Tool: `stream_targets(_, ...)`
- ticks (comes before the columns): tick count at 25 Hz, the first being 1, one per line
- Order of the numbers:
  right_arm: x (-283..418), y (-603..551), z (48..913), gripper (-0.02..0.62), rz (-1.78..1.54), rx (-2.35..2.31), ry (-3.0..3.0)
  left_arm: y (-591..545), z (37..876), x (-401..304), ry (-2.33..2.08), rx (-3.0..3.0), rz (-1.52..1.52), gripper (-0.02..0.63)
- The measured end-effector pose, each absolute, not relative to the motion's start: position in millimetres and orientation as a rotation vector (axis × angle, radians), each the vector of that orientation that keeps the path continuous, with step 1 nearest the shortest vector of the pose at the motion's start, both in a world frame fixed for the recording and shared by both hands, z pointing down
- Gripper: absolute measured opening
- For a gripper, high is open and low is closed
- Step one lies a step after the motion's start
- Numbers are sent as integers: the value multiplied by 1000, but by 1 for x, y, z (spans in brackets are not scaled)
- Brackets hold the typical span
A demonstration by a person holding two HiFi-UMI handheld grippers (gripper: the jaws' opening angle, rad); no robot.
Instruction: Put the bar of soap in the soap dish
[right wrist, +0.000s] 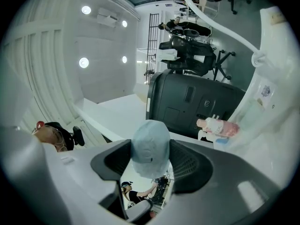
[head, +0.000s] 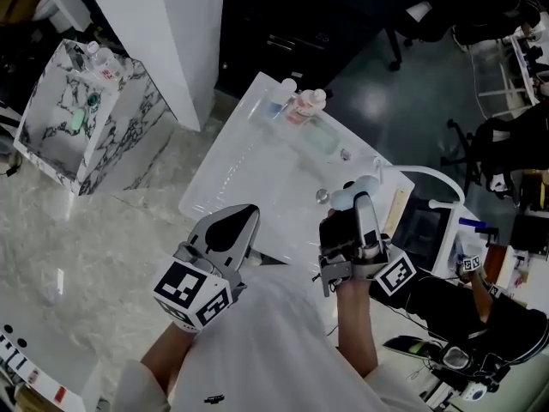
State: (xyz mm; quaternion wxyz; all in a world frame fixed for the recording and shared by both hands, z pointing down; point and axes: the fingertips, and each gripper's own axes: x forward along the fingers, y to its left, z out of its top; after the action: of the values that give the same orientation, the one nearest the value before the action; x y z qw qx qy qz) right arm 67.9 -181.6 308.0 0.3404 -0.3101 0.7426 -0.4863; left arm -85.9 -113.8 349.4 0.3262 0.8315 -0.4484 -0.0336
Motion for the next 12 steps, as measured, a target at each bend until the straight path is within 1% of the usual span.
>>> stream_targets(12,76,-212,342,268,-1312,-756,1892,-130,360,-78,-1189,2165,-42,9)
